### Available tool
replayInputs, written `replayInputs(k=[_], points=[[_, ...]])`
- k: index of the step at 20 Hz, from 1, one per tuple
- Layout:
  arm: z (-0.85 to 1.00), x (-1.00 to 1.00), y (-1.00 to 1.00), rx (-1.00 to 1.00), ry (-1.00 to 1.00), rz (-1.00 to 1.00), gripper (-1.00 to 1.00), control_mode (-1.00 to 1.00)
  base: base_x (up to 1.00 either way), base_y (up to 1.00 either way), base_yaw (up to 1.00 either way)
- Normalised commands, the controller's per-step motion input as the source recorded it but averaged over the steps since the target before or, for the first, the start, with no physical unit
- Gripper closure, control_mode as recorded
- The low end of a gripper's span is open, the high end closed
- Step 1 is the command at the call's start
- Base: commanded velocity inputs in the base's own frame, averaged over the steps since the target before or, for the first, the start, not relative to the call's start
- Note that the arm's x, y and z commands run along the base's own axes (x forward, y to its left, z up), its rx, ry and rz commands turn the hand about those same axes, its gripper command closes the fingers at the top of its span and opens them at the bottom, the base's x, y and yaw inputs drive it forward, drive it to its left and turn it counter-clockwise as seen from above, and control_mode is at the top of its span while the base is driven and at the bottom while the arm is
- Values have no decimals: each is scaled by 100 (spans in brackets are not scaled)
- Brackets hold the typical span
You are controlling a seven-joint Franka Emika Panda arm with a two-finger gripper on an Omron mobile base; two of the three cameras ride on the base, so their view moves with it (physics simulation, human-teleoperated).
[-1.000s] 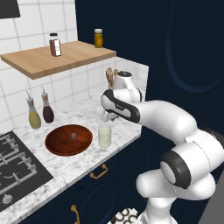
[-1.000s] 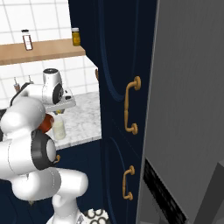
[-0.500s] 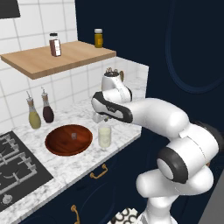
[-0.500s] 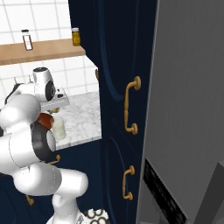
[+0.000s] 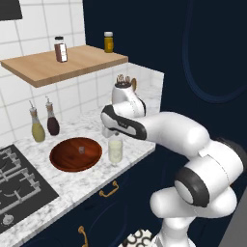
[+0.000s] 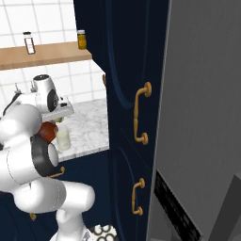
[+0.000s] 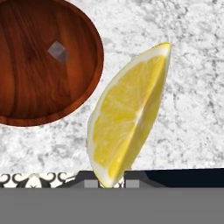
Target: Grab a lemon wedge from the fridge and one ice cube from the ice bowl, and put them in the glass of lemonade.
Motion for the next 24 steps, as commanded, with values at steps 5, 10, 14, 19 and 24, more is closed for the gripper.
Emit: replayInputs(k=[5, 10, 14, 19, 24], points=[[-46, 0, 0, 0, 1, 0, 100, -100, 0, 0, 0], [-20, 0, 0, 0, 0, 0, 100, -100, 0, 0, 0], [0, 0, 0, 0, 0, 0, -100, -100, 0, 0, 0], [0, 0, 0, 0, 0, 0, -100, -100, 0, 0, 0], [0, 0, 0, 0, 0, 0, -100, -100, 0, 0, 0]])
